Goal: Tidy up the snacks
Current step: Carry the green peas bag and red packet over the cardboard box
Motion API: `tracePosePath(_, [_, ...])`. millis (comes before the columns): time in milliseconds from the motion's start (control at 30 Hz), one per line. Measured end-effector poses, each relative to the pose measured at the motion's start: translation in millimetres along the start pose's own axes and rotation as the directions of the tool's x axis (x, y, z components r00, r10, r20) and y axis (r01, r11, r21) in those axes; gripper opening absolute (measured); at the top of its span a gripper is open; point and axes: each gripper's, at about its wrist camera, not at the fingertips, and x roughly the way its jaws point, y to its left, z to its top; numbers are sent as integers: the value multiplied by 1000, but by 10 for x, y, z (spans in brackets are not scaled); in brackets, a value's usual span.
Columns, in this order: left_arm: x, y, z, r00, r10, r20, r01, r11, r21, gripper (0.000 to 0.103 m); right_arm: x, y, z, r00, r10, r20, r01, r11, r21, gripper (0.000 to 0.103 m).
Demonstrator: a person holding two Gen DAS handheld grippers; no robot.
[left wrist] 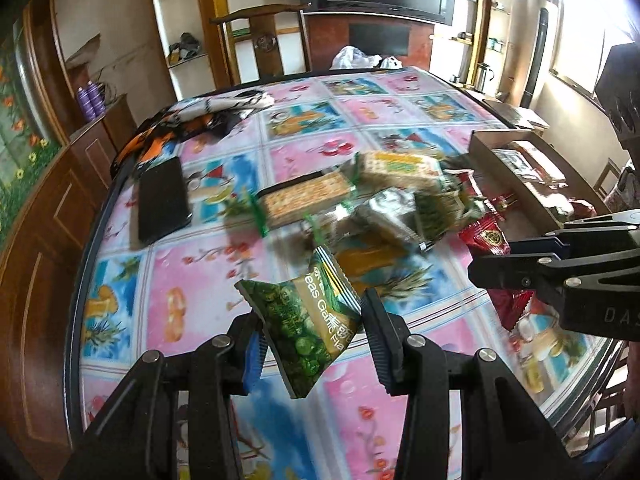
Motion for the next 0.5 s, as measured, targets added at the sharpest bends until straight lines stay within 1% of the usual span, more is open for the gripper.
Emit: tracePosePath(500, [-7,-651,270,997,-73,15,72,994,78,43,-416,-603,-126,998,-34,54,28,995,98,23])
